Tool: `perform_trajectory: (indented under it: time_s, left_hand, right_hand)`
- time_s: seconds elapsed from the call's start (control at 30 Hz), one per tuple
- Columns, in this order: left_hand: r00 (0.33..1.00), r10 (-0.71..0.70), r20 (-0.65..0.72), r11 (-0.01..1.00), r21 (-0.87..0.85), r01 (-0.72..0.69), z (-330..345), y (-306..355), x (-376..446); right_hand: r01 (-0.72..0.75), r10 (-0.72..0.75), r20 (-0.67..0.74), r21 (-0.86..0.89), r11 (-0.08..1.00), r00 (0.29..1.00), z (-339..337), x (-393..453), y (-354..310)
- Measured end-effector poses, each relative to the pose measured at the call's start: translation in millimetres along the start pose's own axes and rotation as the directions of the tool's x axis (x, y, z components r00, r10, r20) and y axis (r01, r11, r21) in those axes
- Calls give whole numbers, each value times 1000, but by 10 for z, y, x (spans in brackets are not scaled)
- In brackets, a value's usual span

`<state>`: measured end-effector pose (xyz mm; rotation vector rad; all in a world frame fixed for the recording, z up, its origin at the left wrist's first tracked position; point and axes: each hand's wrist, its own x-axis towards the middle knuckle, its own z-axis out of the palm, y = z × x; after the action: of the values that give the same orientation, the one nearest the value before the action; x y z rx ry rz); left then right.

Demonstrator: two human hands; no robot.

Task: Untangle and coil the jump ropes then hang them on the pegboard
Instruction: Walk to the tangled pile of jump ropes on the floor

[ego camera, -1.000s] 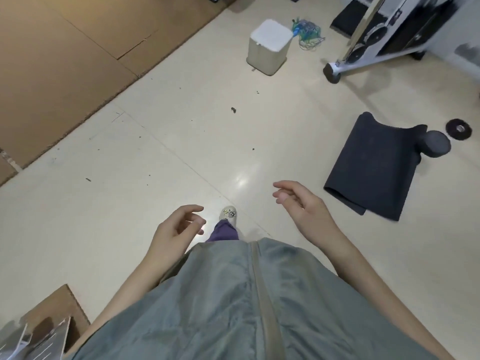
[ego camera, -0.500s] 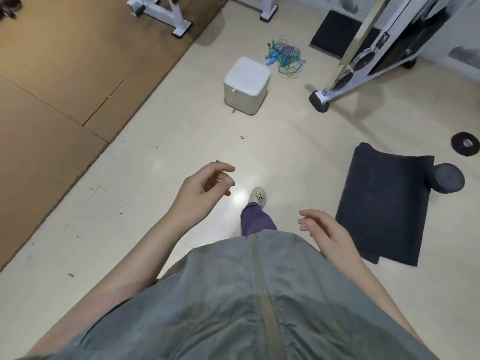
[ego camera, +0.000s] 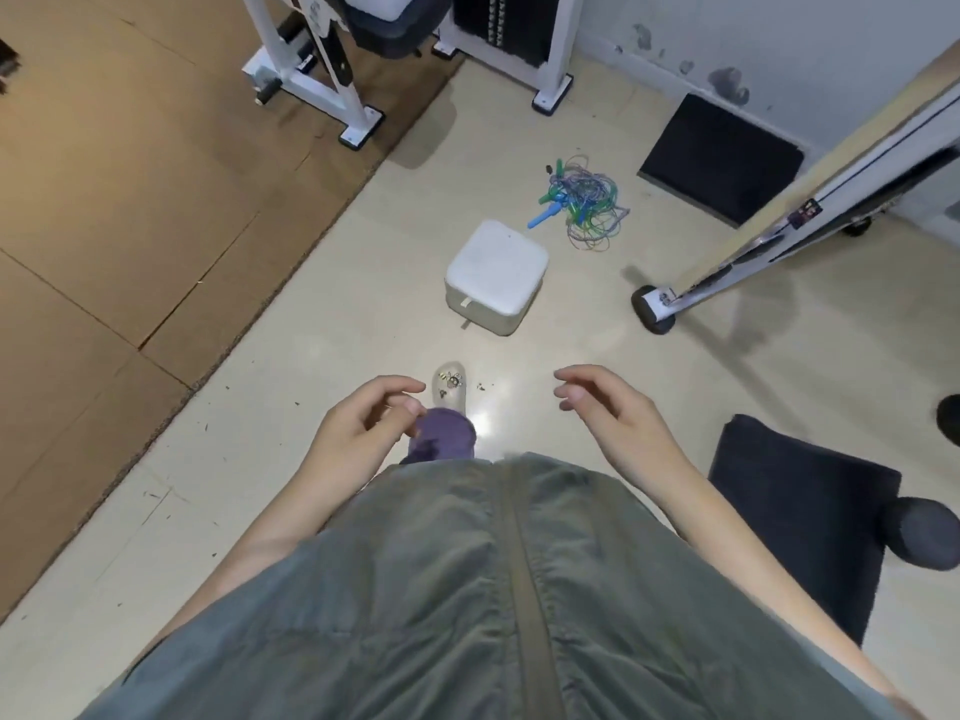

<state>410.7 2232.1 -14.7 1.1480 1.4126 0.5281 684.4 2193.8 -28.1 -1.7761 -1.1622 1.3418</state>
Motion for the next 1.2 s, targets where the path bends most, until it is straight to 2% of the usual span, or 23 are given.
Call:
perform_trajectory:
  time_s: [0.13,0.23,0.43,0.7,0.9,0.97,1.1,1.2]
  left_hand:
    - [999,-28,-25,1000,-7,28,-295,316,1074]
    - [998,-59,-4,998,20,59,-550,718,1820]
    - [993,34,109,994,95,-45,-725,1586,3277]
    - [956,138,260,977,125,-175,-141,2847,4940]
    - [959,167,230,960,184,-211,552,3590,6077]
    - [971,137,198,969,177,-173,806,3875,6401]
    - [977,107,182,985,118,-129,1044,4136,6780]
    - [986,33,164,992,114,-52,1112,4207,7120]
  right_hand:
    - [82,-81,32,-59,995,996,-98,1290,-573]
    - [58,-58,-5,-40,998,998,-177,2061,-990]
    - [-2,2,-83,-5,1000,997,-507,3043,-1366]
    - [-164,186,-263,103,981,947,-1402,3944,-1251]
    - [-219,258,-245,175,960,934,-2297,4919,-1192]
    - [-204,250,-226,208,957,942,-2678,5341,-1306]
    - [-137,159,-197,122,983,967,-3158,6099,-1617]
    - [-87,104,-235,81,993,966,-3479,6648,-1888]
